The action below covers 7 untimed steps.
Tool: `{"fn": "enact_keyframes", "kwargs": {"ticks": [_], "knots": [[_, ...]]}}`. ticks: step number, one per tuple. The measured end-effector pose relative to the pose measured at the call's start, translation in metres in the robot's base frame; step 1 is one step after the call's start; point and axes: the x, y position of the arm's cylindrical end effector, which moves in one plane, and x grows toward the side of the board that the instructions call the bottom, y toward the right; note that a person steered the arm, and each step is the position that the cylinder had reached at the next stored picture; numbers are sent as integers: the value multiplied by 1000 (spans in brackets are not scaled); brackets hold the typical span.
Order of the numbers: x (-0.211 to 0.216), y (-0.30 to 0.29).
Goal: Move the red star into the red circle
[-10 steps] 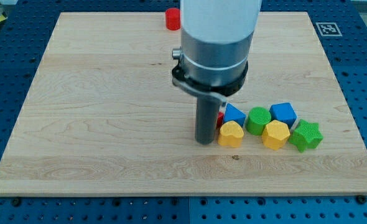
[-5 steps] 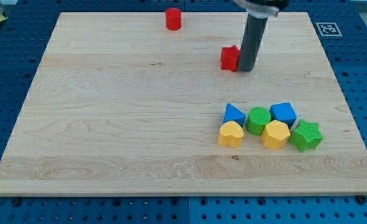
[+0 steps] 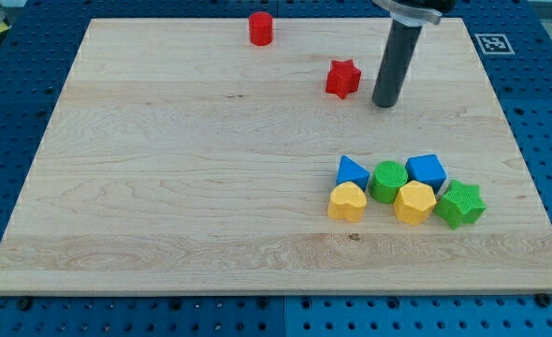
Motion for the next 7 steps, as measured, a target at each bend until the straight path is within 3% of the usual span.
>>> {"fn": "enact_keyframes", "kwargs": {"ticks": [2,7], "knots": [[-41,-56],[-48,-149]]}}
